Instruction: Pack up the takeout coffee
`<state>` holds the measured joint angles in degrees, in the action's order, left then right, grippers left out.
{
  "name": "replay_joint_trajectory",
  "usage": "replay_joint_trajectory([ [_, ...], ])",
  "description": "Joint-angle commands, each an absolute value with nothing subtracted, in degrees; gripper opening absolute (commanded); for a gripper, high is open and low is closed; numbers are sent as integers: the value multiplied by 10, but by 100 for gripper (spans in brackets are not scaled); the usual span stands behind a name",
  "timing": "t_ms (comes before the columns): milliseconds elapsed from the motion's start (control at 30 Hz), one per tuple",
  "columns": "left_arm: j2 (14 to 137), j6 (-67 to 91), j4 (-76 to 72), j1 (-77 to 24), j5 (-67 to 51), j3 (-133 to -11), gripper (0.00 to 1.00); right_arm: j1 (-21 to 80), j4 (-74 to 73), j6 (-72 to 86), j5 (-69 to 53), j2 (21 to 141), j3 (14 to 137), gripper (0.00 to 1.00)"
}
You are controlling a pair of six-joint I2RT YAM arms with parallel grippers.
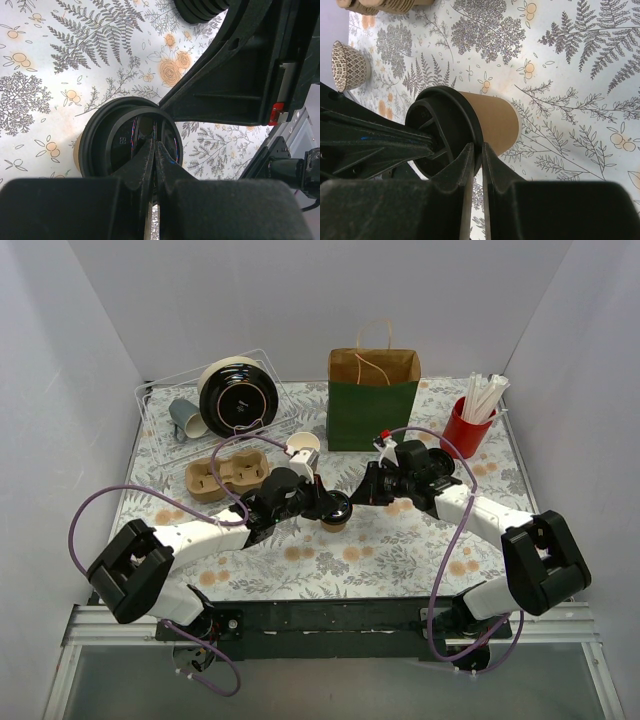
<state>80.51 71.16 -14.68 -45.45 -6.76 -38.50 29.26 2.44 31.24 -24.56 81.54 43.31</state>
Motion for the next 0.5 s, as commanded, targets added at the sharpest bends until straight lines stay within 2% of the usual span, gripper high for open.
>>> replay_joint_trajectory([
  [0, 817, 709, -25, -455, -57, -357, 0, 301, -72, 269, -206, 844, 448, 17],
  [133, 804, 724, -3, -455, -49, -383, 0, 301, -117, 224, -212, 851, 518, 24],
  [167, 802, 727, 12, -455, -43, -399, 6, 302, -131, 214, -211, 856, 546, 26],
  [233, 795, 734, 32, -455, -35, -417, 12, 301, -168, 196, -216, 874, 576, 32],
  [333, 788, 738, 55, -455, -21, -457, 34, 301, -196, 178, -214, 887, 606, 37],
  [467, 788, 730, 79, -454, -19, -504, 48, 301, -214, 174, -201, 887, 627, 44],
])
